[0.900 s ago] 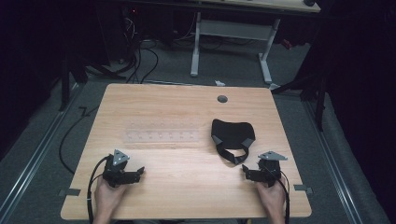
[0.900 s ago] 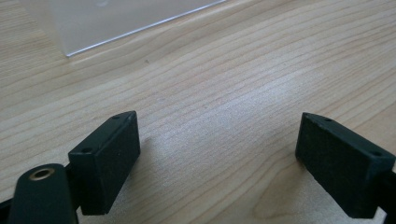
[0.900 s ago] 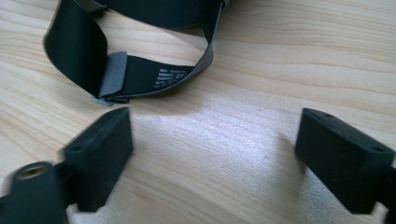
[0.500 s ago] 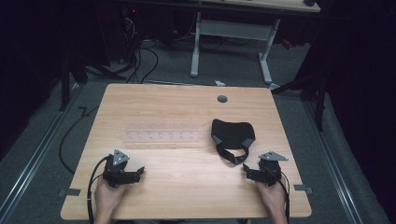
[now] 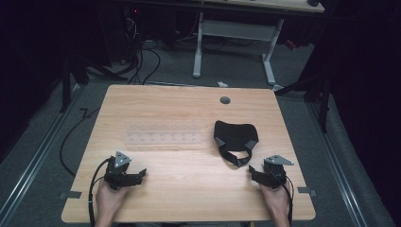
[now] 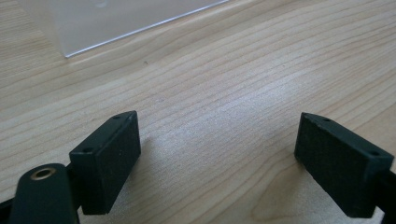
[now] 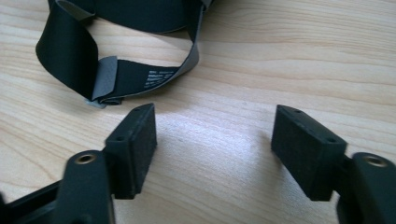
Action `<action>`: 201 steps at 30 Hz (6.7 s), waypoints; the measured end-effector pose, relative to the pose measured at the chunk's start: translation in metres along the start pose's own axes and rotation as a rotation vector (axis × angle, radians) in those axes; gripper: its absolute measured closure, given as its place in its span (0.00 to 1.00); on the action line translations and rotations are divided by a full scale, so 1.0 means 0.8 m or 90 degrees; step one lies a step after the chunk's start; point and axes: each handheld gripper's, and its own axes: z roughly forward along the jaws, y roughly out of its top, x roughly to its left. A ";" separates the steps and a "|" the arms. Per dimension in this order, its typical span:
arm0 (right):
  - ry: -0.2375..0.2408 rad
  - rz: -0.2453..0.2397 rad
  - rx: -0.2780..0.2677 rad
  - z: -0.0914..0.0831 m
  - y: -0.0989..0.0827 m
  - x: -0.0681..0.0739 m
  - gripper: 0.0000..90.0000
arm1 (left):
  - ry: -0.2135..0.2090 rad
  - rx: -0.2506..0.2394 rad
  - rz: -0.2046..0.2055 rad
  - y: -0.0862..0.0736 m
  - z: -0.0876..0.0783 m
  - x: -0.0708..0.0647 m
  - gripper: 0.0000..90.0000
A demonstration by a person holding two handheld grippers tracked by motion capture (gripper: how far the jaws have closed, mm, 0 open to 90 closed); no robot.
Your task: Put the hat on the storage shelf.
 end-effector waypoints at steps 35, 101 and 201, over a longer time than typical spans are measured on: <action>-0.018 0.058 -0.117 -0.024 0.053 0.001 0.39 | 0.001 -0.002 -0.002 0.000 0.000 0.000 0.17; 0.081 0.145 -0.076 0.059 0.067 -0.023 0.85 | 0.003 -0.003 -0.003 0.000 0.001 0.000 0.17; 0.304 0.021 -0.137 -0.076 0.072 0.078 0.93 | -0.261 0.010 0.067 0.029 -0.059 -0.115 0.18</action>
